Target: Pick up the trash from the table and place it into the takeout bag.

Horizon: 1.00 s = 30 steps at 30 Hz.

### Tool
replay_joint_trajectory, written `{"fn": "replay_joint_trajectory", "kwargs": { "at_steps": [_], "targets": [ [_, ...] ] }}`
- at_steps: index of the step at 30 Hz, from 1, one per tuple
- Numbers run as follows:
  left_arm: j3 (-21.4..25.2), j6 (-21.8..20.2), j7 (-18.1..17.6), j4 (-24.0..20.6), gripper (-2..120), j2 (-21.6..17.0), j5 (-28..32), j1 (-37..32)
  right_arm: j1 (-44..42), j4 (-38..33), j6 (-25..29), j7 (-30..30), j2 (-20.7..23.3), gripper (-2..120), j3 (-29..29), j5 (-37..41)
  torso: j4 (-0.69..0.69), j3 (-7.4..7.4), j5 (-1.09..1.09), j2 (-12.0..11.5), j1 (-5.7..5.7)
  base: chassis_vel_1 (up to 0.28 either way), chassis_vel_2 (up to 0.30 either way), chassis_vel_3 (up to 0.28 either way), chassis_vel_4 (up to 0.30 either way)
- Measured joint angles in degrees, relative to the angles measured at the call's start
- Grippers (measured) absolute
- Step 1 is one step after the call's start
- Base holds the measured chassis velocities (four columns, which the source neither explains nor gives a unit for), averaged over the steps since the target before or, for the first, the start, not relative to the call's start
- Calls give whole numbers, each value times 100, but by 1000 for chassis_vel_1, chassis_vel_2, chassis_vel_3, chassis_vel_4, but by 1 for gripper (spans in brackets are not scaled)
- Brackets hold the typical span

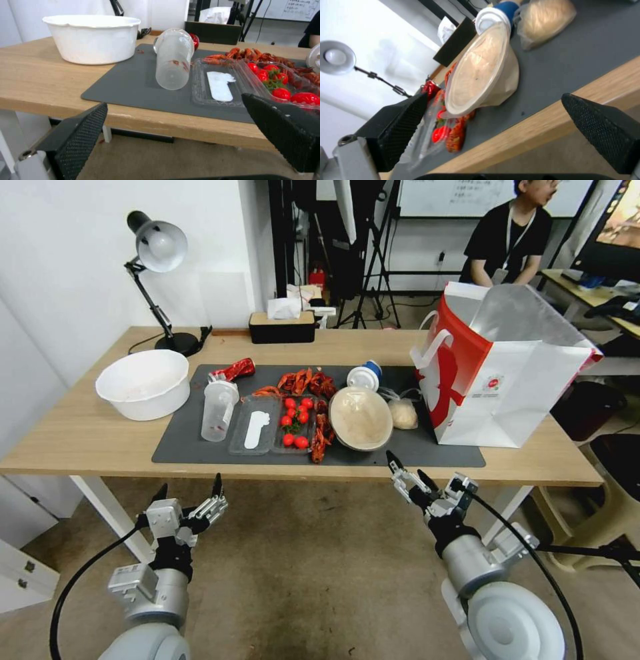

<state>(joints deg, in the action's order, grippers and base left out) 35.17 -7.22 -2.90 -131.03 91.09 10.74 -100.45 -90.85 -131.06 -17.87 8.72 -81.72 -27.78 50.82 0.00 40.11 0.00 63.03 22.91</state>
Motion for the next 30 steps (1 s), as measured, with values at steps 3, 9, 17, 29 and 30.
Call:
{"fn": "replay_joint_trajectory", "kwargs": {
  "at_steps": [3, 9, 17, 29, 30],
  "targets": [
    [8, -1, 0, -19, 100, -8, 0, -15, 161, -5, -106, 401, 52, 100, 43, 711, 0, 0, 0, 0, 0, 0, 0, 0, 0],
    [162, -21, -9, -75, 100, -91, 238, 8, 697, -19, -239, 1219, -39, 100, 151, 1729, 0, 0, -1, 0, 0, 0, 0, 0, 0],
    [206, -23, -9, -129, 100, -124, 310, -40, 1307, 272, -321, 1797, -64, 100, 248, 2183, 1, 0, 0, 0, 0, 0, 0, 0, 0],
    [69, 17, -4, -59, 100, -255, 411, 58, 1764, 644, -472, 2323, -135, 100, 348, 2375, -1, 0, 0, 0, 1, 0, 0, 0, 0],
    [63, 17, -13, -58, 100, -262, 424, 70, 1813, 672, -494, 2341, -145, 100, 375, 2397, 0, 0, -1, 0, 1, 0, 0, 0, 0]
  ]
}}
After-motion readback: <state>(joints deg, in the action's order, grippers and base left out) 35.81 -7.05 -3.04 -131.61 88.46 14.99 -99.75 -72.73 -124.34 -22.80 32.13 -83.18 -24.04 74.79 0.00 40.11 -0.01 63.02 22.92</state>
